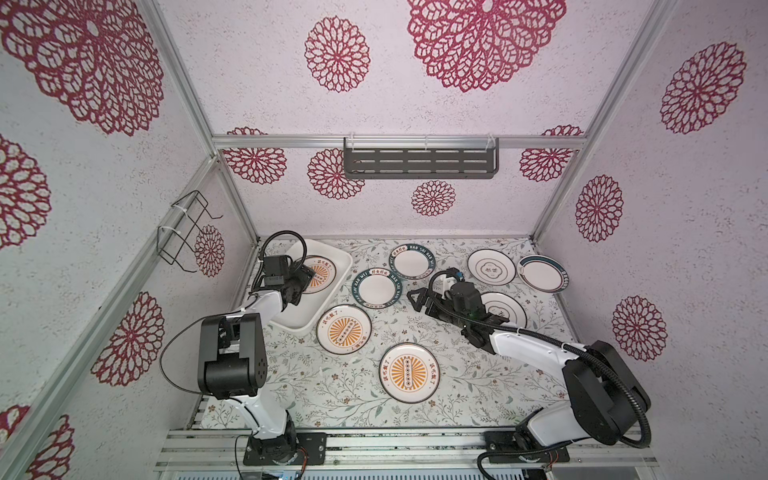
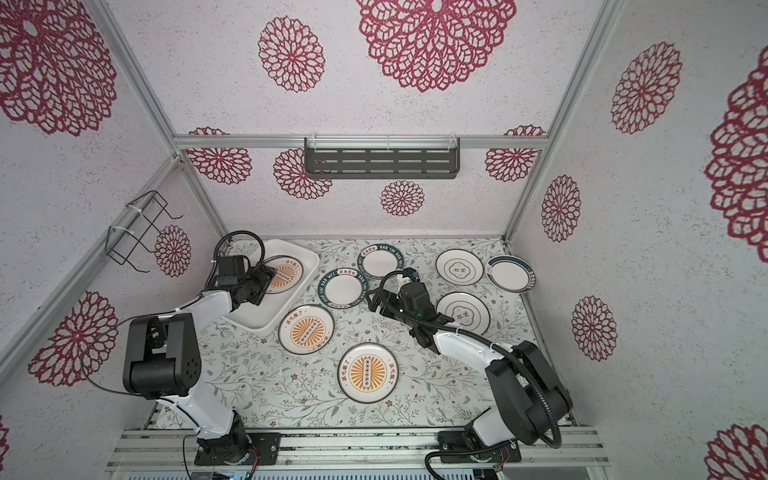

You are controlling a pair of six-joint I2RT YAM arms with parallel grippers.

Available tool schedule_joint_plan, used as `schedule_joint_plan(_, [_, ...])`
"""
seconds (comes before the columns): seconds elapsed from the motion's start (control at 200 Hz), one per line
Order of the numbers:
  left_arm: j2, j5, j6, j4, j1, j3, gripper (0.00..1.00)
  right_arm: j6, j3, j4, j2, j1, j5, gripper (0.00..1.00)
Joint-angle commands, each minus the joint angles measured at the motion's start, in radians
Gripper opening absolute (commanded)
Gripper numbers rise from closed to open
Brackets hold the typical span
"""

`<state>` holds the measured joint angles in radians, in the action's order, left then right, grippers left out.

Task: Place the plates into the plastic bin on the countertop
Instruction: 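Lift the open left gripper up out of the bin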

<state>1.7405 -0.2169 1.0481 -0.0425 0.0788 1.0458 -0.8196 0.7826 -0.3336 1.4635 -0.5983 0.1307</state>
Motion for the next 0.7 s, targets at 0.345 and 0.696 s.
schedule_joint_plan(0.345, [0.107,-0.233,0.153,0.078,-0.028,0.054,0.88,0.020,0.004,0.012,-0.022,-0.001,-0.026,0.99])
schedule_joint_plan(0.696, [0.180,-0.251,0.170,0.105,-0.025,0.117,0.89,0.021,0.001,0.023,-0.025,0.000,-0.037,0.99])
